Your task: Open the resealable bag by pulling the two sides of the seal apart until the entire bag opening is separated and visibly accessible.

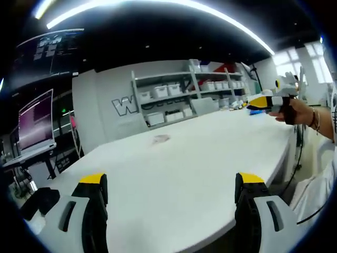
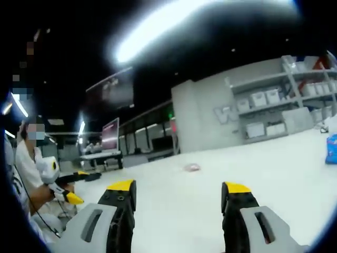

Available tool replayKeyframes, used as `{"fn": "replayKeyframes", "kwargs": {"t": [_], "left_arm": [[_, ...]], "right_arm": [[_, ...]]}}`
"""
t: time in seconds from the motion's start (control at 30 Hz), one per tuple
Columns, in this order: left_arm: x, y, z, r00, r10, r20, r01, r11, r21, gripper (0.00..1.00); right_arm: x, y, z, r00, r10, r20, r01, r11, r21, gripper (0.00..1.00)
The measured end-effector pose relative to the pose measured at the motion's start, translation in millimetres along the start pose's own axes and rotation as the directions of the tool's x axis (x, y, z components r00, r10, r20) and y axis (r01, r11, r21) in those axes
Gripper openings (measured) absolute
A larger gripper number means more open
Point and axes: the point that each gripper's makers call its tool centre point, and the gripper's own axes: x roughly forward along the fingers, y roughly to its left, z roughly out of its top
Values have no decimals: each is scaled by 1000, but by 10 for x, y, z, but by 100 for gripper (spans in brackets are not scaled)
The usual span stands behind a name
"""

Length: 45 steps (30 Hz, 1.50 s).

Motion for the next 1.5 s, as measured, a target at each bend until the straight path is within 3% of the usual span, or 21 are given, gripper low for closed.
{"fn": "replayKeyframes", "kwargs": {"t": [0.43, 0.73, 1.03, 1.2, 1.5], "left_arm": [[-56, 109, 2, 999, 42, 11, -42, 999, -13, 100], [-18, 256, 166, 998, 51, 33, -51, 998, -26, 100], [109, 219, 118, 1000, 24, 1, -24, 997, -79, 100], [185, 144, 77, 1000, 5, -18, -6, 998, -59, 100], [257, 85, 59, 1000, -14, -19, 12, 996, -89, 100]], "right_arm": [[-129, -28, 21, 999, -39, 4, 39, 997, -61, 65], [-256, -113, 103, 995, -100, 20, 101, 988, -113, 65], [-370, -272, 54, 988, -157, -10, 155, 981, -114, 65], [-428, -365, -45, 981, -193, -31, 188, 975, -120, 65], [-439, -376, -103, 977, -208, -49, 200, 971, -129, 66]]}}
